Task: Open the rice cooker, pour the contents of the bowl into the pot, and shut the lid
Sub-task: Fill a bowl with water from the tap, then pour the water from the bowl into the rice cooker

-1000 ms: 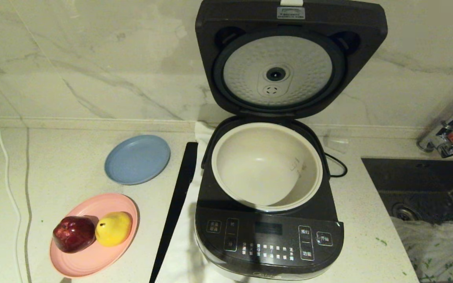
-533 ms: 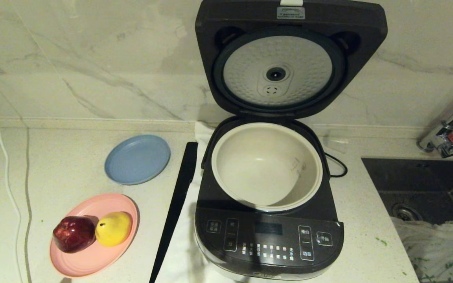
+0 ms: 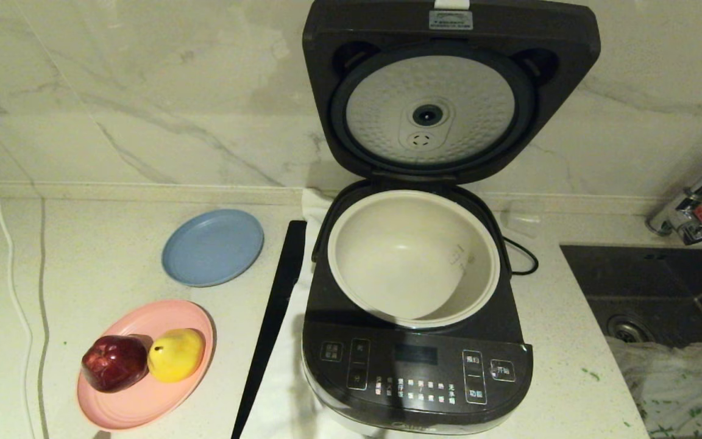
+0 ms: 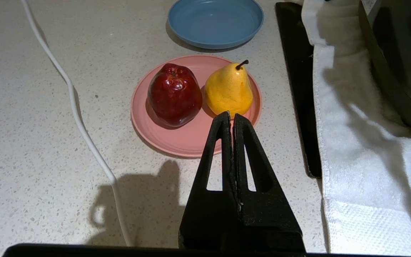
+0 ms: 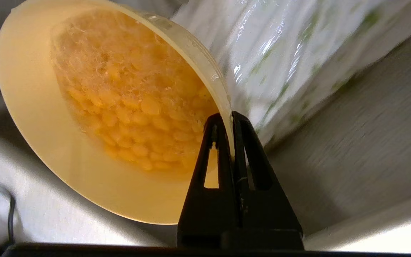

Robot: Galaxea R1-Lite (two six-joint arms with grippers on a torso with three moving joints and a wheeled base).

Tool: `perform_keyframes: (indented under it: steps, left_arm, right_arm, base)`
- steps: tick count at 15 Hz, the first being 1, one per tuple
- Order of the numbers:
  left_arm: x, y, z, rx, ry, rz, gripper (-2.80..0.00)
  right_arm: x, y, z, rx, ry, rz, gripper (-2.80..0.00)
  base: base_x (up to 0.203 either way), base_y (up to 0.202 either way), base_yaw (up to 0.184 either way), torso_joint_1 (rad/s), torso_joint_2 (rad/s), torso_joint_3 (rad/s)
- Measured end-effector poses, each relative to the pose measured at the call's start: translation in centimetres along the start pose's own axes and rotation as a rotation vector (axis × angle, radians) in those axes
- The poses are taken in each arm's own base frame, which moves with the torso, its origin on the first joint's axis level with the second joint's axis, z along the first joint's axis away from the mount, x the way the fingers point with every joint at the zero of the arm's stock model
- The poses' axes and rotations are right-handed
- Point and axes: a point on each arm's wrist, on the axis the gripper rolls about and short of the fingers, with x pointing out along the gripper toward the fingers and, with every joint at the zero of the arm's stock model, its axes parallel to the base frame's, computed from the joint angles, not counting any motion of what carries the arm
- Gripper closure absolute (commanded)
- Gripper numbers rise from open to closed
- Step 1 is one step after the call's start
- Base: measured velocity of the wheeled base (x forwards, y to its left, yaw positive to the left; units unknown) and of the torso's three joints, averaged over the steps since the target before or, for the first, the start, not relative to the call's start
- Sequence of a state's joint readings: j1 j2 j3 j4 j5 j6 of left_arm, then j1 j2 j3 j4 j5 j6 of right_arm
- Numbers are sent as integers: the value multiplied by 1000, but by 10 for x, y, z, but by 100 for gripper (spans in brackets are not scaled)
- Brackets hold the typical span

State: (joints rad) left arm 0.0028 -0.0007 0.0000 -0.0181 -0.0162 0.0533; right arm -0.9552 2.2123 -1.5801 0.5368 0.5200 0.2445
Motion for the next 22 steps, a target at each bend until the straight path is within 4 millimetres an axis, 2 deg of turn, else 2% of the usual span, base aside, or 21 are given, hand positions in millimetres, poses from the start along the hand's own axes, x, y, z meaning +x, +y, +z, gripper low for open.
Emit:
perform_keyframes:
  steps: [3, 6, 10, 12, 15, 22]
  left_arm:
    - [0, 0, 0, 0, 0, 0, 0]
    - [0, 0, 0, 0, 0, 0, 0]
    - [0, 0, 0, 0, 0, 0, 0]
    - [0, 0, 0, 0, 0, 0, 0]
    - [0, 0, 0, 0, 0, 0, 0]
    - [0, 0, 0, 0, 1, -1, 0]
  right_arm:
    - [-15, 29, -29, -66, 32, 14, 0]
    - [-38, 66, -61, -164, 36, 38, 0]
    - [-74, 118, -112, -312, 58, 62, 0]
    - [-90, 138, -137, -377, 91, 87, 0]
    - [-110, 159, -169, -466, 127, 101, 0]
    - [-144, 193, -224, -596, 241, 136, 0]
  base:
    - [0, 0, 0, 0, 0, 0]
    - [0, 0, 0, 0, 0, 0]
    - [0, 0, 0, 0, 0, 0]
    - [0, 0, 0, 0, 0, 0]
    - [0, 0, 0, 0, 0, 0]
    - [0, 0, 0, 0, 0, 0]
